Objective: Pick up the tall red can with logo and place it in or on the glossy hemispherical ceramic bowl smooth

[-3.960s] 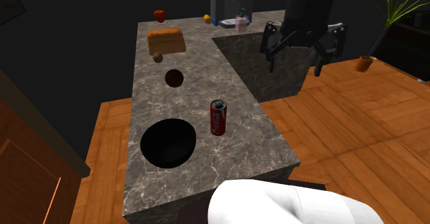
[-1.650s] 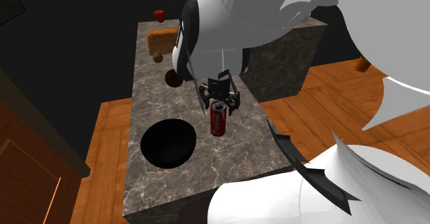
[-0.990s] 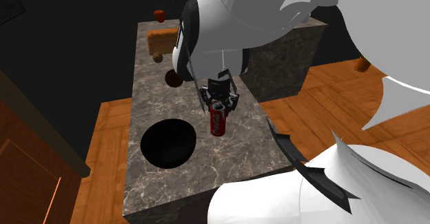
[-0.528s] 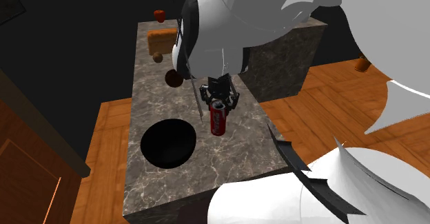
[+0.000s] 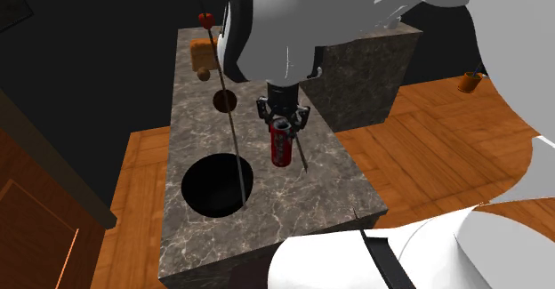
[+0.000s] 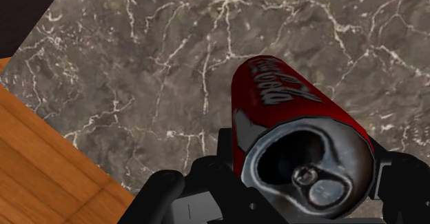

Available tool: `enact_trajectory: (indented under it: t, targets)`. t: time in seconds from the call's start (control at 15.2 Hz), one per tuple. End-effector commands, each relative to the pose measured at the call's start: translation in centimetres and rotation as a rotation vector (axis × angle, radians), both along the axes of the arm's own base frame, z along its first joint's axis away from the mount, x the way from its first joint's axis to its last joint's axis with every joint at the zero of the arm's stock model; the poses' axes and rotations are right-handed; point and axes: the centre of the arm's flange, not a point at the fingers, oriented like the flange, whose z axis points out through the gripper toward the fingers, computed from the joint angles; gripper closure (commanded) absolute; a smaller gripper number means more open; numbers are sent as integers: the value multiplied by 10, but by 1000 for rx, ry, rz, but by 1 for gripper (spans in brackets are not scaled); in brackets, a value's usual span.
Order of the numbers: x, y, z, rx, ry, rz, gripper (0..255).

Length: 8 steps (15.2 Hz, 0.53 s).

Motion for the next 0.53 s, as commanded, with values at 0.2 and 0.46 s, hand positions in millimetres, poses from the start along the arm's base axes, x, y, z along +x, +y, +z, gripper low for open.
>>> enact_trajectory:
  t: [0.2,0.46]
  targets:
    - [0,0,27,0,0,0,255]
    - [0,0,48,0,0,0,255]
